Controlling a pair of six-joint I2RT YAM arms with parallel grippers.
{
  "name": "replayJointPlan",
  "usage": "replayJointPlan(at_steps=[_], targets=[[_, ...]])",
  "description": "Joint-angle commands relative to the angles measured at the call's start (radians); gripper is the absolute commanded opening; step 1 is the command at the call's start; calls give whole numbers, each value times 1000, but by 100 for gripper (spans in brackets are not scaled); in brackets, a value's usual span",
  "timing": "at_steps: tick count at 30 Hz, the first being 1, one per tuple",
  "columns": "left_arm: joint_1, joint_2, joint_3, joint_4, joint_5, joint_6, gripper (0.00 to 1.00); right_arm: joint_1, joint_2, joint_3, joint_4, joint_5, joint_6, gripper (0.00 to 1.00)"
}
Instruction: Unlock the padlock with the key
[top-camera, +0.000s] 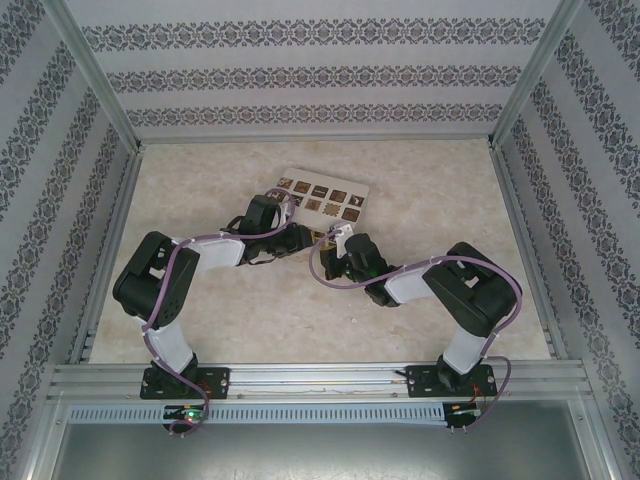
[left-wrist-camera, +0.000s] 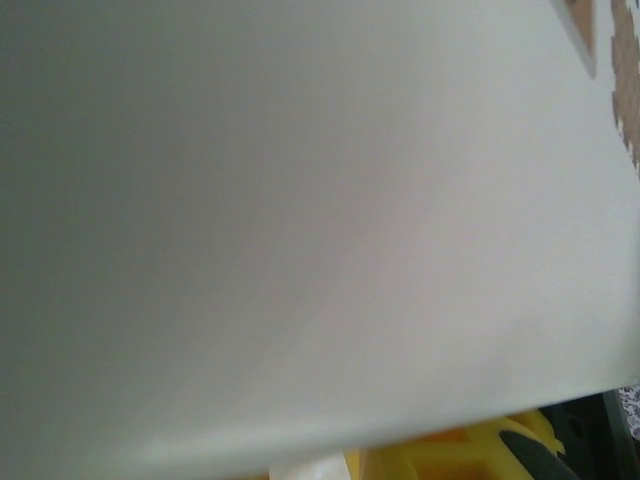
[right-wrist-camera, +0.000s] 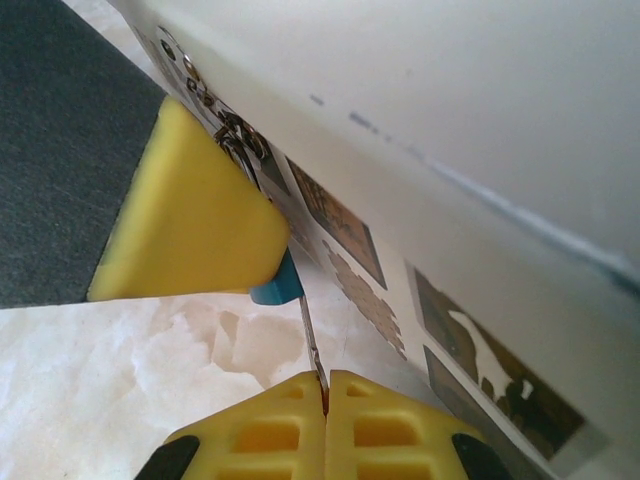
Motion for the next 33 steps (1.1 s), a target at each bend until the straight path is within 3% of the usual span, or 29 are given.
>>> replayJointPlan(at_steps=[1, 15, 33], targets=[[-13, -43, 40, 17, 68, -33, 22, -8, 30, 24, 26, -26, 25, 0], [-13, -38, 48, 11, 70, -34, 22, -10, 42, 28, 49, -83, 38, 0], [-13, -33, 54, 19, 65, -42, 22, -10, 27, -52, 50, -67, 71, 0]])
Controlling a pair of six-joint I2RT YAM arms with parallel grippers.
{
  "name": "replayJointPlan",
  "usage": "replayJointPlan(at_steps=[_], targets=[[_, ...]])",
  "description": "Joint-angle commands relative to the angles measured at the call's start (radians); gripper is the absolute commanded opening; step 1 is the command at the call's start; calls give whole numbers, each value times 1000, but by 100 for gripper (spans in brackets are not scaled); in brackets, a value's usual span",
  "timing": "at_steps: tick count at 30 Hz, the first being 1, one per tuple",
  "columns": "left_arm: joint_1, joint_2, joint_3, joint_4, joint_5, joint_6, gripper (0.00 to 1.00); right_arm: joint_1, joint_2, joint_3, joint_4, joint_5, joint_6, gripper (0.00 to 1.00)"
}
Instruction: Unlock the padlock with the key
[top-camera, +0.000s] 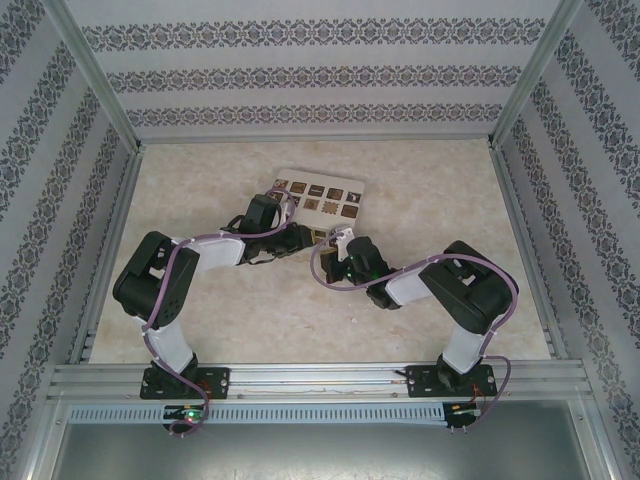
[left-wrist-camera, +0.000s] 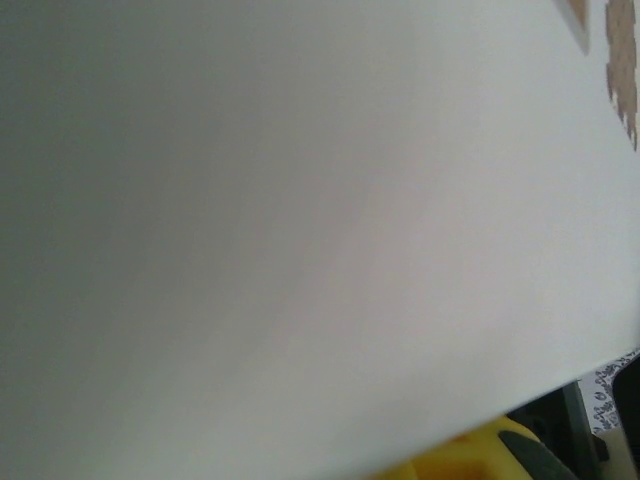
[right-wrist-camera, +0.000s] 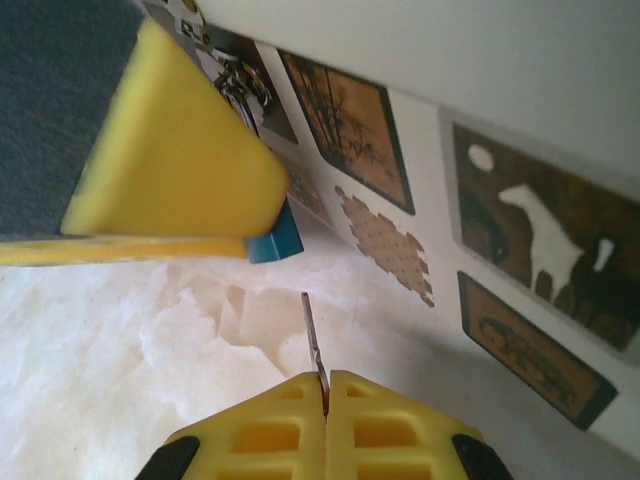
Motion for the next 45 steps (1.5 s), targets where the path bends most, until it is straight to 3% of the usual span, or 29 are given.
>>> replayJointPlan(at_steps=[1, 24, 45], targets=[[-13, -31, 45, 35, 66, -38, 22, -4, 5, -15, 0, -26, 41, 0], [-13, -35, 40, 28, 68, -37, 22, -20, -8, 17, 21, 14, 42, 0], [-13, -38, 35, 25, 69, -39, 22, -31, -7, 50, 48, -47, 47, 0]])
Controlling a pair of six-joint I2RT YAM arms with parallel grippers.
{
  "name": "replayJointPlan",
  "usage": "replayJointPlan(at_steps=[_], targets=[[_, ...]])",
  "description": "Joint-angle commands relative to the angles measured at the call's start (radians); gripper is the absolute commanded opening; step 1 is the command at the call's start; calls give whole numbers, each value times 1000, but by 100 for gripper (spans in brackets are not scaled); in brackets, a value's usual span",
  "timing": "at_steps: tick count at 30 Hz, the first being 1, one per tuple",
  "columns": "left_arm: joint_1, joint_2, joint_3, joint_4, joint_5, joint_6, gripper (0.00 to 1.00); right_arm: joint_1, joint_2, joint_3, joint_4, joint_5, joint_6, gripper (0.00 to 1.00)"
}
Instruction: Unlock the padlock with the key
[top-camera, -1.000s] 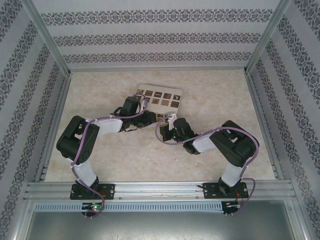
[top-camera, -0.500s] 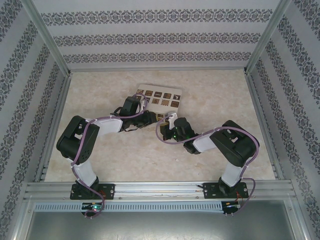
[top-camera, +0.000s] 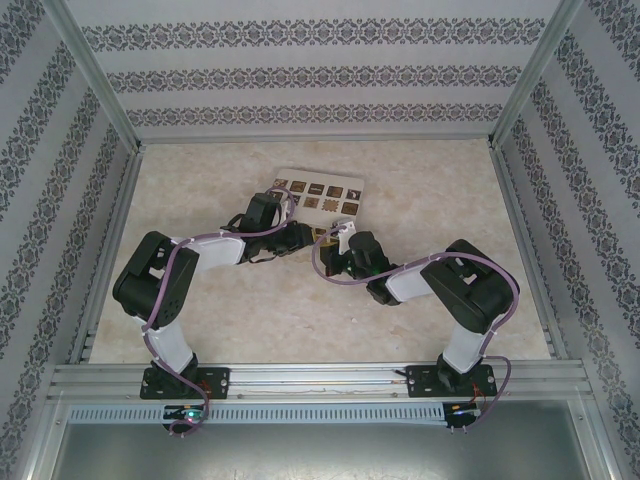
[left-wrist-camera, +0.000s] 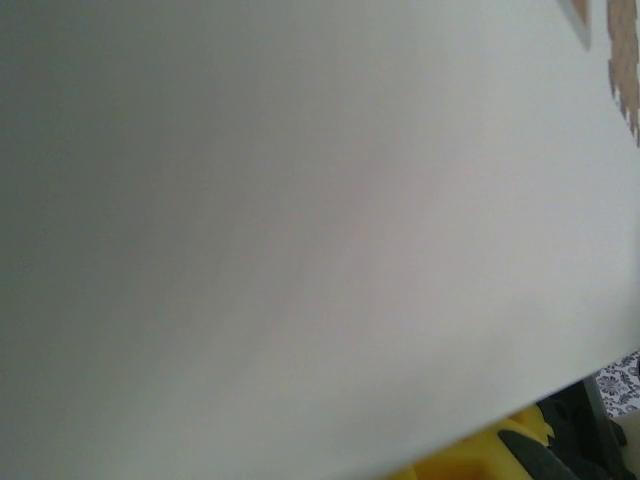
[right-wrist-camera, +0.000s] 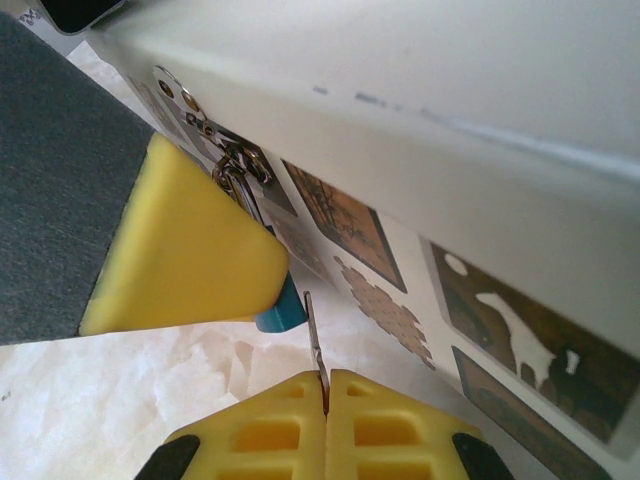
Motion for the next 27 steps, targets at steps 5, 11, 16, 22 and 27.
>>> replayJointPlan(at_steps=[5, 11, 16, 22, 27], targets=[[-13, -41, 26, 24, 60, -19, 22, -7, -9, -1, 8, -24, 18, 0], [-12, -46, 23, 26, 56, -22, 22, 3, -15, -40, -2, -18, 20, 0], [-12, -44, 23, 28, 56, -23, 21, 13, -19, -49, 3, -14, 26, 0], [-12, -43, 21, 30, 57, -24, 21, 17, -26, -31, 6, -12, 25, 0], [-14, -44, 19, 29, 59, -25, 21, 16, -21, -5, 6, -15, 22, 0]])
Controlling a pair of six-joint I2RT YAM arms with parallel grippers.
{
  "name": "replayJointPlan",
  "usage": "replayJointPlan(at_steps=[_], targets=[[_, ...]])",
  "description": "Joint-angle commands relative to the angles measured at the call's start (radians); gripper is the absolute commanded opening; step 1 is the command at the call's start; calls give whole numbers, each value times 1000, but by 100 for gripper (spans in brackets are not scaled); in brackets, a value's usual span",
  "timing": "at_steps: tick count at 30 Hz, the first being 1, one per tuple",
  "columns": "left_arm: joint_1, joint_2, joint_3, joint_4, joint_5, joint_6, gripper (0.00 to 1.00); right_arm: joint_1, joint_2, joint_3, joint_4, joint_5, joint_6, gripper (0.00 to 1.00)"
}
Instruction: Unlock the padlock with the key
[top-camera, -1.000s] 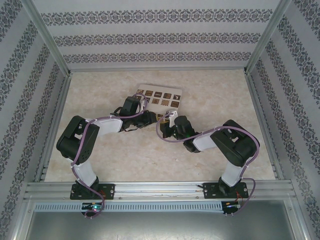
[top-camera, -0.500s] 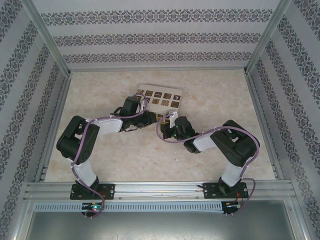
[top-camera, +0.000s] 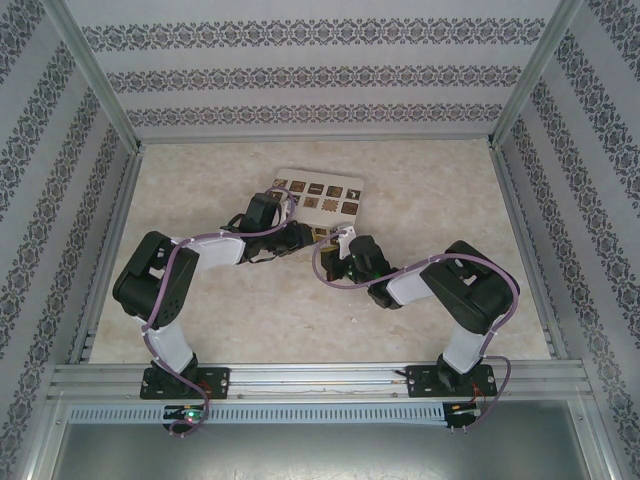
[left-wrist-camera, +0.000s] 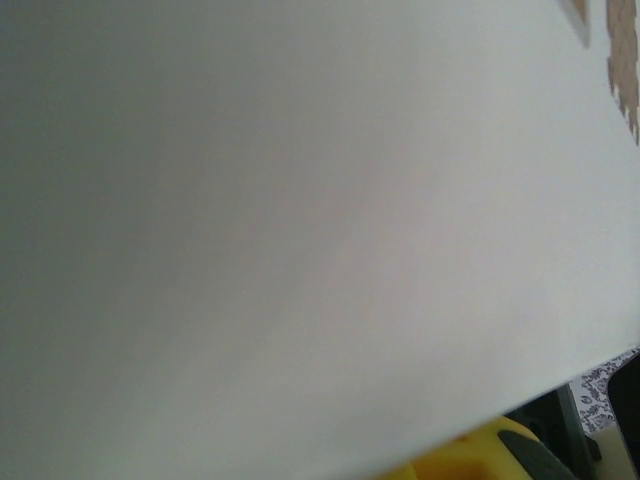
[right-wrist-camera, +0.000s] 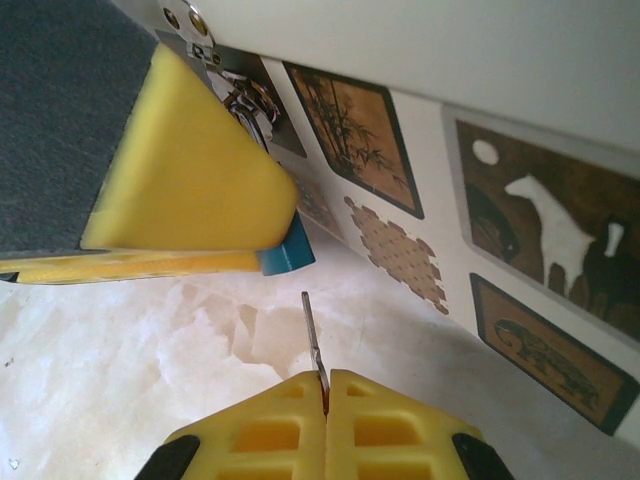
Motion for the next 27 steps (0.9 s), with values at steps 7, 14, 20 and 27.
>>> replayJointPlan(at_steps=[7, 14, 20, 27], targets=[[-13, -44, 22, 26, 61, -20, 21, 4, -12, 54, 9, -17, 22, 0], [-13, -48, 21, 18, 65, -21, 21, 1, 2, 71, 23, -12, 24, 0], [-12, -59, 34, -13, 81, -22, 21, 0, 16, 73, 83, -1, 25, 0], [-13, -80, 68, -95, 118, -15, 22, -3, 26, 79, 125, -9, -1, 0]])
